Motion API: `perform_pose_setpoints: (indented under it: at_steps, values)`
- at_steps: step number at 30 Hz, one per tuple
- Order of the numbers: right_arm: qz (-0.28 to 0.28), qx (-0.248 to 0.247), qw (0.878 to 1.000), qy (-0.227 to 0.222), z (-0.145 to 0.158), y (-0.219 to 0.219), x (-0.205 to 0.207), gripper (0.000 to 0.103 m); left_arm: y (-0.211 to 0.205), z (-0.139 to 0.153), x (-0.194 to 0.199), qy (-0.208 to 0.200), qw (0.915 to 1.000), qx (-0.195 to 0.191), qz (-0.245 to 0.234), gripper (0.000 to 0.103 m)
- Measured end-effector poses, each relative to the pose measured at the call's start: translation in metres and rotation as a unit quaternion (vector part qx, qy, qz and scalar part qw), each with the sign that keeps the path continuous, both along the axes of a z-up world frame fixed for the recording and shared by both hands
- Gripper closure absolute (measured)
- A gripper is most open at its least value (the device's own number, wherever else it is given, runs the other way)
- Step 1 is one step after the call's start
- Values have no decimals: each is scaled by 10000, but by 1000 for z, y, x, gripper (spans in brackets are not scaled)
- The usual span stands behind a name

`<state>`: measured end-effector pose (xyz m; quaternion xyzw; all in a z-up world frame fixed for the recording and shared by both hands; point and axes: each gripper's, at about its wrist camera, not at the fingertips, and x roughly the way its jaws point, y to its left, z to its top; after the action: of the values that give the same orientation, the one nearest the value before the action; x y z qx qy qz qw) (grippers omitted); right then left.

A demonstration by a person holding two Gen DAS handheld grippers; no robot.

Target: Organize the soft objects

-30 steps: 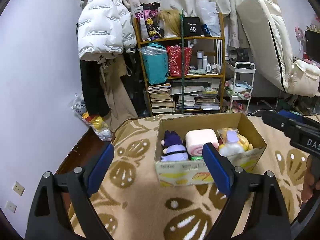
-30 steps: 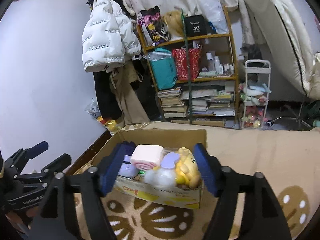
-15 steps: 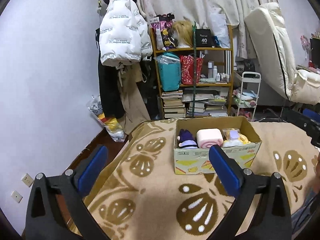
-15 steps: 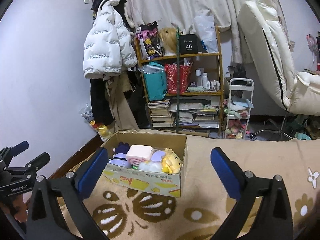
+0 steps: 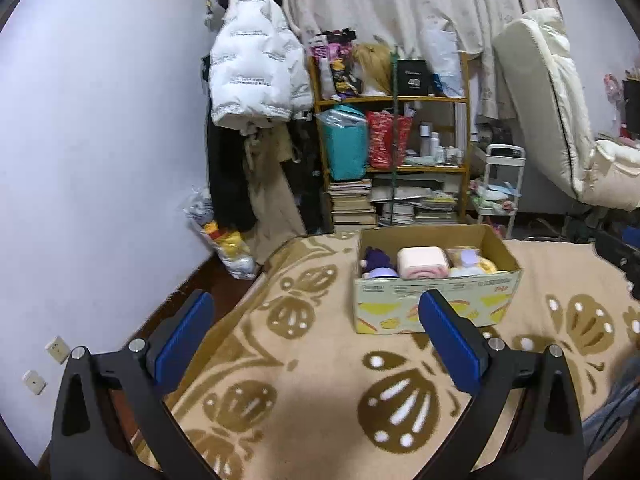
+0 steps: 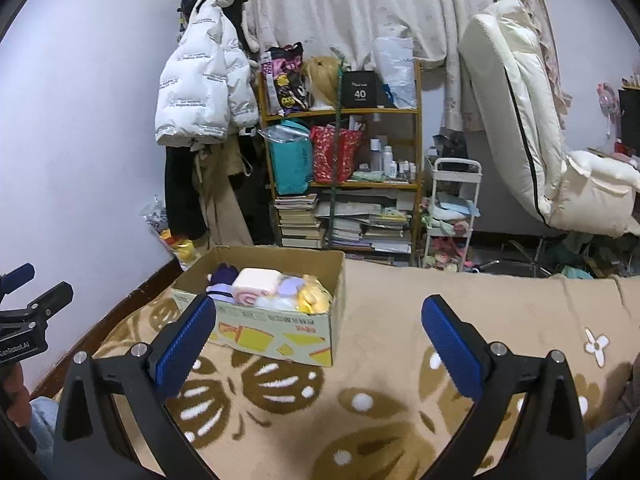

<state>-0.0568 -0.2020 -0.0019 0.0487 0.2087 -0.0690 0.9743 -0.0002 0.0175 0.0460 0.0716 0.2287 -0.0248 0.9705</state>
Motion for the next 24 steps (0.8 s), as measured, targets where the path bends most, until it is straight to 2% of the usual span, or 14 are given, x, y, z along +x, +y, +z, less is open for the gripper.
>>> perform_pose_setpoints:
  at_steps: [4,10,24]
  values:
    - [-208,-242,9995,18,-2,-1,-2,0,5,-3,2,66,10000,-33,4,2]
    - [-257,-149,9995,119,-6,-3,2,0,8,-7,5,157,9998,-115,-15,2]
    - [-281,-77,9995,157,-8,-4,4,0,5,-6,3,135,9998,-44,-173,2]
